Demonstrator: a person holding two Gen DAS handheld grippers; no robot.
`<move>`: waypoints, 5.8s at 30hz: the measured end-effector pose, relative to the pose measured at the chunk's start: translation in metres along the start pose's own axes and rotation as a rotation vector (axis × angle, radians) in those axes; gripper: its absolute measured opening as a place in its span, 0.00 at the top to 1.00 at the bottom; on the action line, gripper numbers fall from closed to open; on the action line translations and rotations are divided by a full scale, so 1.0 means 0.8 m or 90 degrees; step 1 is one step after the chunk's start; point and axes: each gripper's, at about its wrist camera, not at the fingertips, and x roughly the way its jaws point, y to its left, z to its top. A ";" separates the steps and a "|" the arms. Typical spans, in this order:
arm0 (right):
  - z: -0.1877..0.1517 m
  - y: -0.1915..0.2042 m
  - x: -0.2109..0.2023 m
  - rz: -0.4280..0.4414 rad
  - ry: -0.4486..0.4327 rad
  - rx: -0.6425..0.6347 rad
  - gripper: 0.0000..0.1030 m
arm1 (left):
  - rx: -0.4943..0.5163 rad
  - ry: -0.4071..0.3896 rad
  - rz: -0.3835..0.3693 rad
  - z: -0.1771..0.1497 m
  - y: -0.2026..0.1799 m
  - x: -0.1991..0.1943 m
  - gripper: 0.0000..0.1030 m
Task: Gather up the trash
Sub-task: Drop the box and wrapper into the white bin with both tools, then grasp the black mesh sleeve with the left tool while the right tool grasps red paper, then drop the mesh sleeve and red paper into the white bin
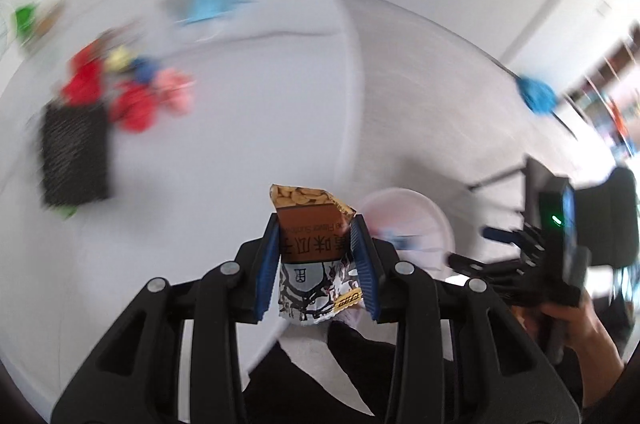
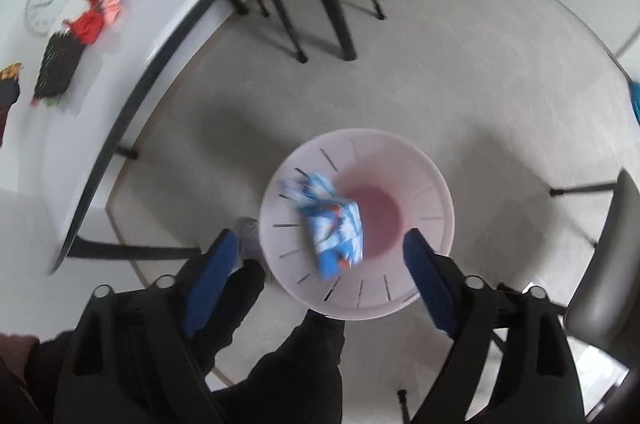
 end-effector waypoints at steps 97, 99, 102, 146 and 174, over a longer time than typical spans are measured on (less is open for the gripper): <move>0.269 0.436 0.079 0.018 -0.065 -0.235 0.54 | -0.203 -0.113 0.109 -0.001 0.370 -0.116 0.87; 0.270 0.436 0.085 0.013 -0.060 -0.226 0.58 | -0.210 -0.115 0.106 -0.008 0.373 -0.120 0.87; 0.272 0.432 0.078 0.030 -0.057 -0.209 0.62 | -0.210 -0.118 0.109 -0.015 0.372 -0.125 0.87; -0.021 -0.041 -0.150 -0.101 -0.124 0.153 0.60 | 0.181 0.136 -0.139 0.025 -0.125 0.115 0.46; 0.028 0.031 -0.149 -0.048 -0.176 0.092 0.02 | -0.091 -0.110 0.151 0.014 0.117 -0.101 0.09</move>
